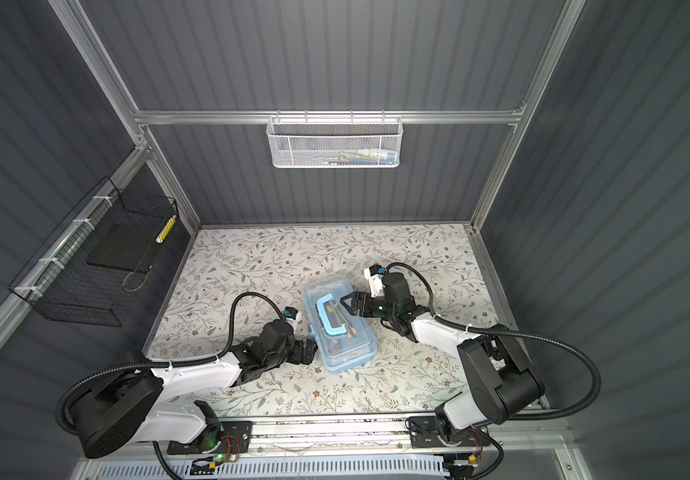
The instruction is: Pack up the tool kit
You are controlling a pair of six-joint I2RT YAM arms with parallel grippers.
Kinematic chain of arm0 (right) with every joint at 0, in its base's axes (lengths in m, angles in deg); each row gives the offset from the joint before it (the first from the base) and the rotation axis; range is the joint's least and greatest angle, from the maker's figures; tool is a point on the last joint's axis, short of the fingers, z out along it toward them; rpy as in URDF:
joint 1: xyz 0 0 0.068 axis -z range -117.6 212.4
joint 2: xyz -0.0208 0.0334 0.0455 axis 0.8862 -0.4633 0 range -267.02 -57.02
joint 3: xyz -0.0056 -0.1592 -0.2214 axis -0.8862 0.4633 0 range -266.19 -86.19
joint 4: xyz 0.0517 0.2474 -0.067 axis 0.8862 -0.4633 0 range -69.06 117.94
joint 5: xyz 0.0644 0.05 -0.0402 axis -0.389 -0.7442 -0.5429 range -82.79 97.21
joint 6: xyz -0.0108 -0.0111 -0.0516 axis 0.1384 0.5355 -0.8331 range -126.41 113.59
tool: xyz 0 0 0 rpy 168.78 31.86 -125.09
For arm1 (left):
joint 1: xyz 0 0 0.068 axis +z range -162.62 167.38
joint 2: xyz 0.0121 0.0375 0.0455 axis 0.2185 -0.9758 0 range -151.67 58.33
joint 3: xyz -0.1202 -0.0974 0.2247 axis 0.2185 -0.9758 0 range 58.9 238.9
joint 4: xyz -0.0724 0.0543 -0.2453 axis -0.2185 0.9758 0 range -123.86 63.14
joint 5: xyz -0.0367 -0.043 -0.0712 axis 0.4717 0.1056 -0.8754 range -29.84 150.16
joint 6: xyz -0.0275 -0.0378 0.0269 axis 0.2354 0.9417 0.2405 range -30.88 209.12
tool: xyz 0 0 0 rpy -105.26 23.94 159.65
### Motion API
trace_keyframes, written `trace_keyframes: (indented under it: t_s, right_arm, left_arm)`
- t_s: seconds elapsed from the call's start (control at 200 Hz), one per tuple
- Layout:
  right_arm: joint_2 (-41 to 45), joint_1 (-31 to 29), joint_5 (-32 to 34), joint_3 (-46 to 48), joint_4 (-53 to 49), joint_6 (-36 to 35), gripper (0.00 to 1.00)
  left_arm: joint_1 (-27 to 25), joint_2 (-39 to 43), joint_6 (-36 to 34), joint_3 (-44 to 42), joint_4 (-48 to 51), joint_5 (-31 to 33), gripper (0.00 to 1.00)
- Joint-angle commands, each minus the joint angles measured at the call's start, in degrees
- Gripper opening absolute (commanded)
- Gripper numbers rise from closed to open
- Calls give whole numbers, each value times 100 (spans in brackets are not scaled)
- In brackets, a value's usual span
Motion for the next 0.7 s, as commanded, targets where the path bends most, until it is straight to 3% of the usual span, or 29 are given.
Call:
trace_keyframes:
  t_s: [0.0, 0.26, 0.696]
  right_arm:
    - [-167, -93, -3, 53, -690, -81, 80]
    - [-134, -93, -14, 70, -731, -120, 80]
    - [-204, -97, -46, 128, -550, -63, 80]
  left_arm:
    - [-8, -314, 3, 88, -203, 198, 100]
    - [-7, -649, 226, 237, -21, 808, 100]
    - [-3, 186, 247, 212, 535, 1594, 99]
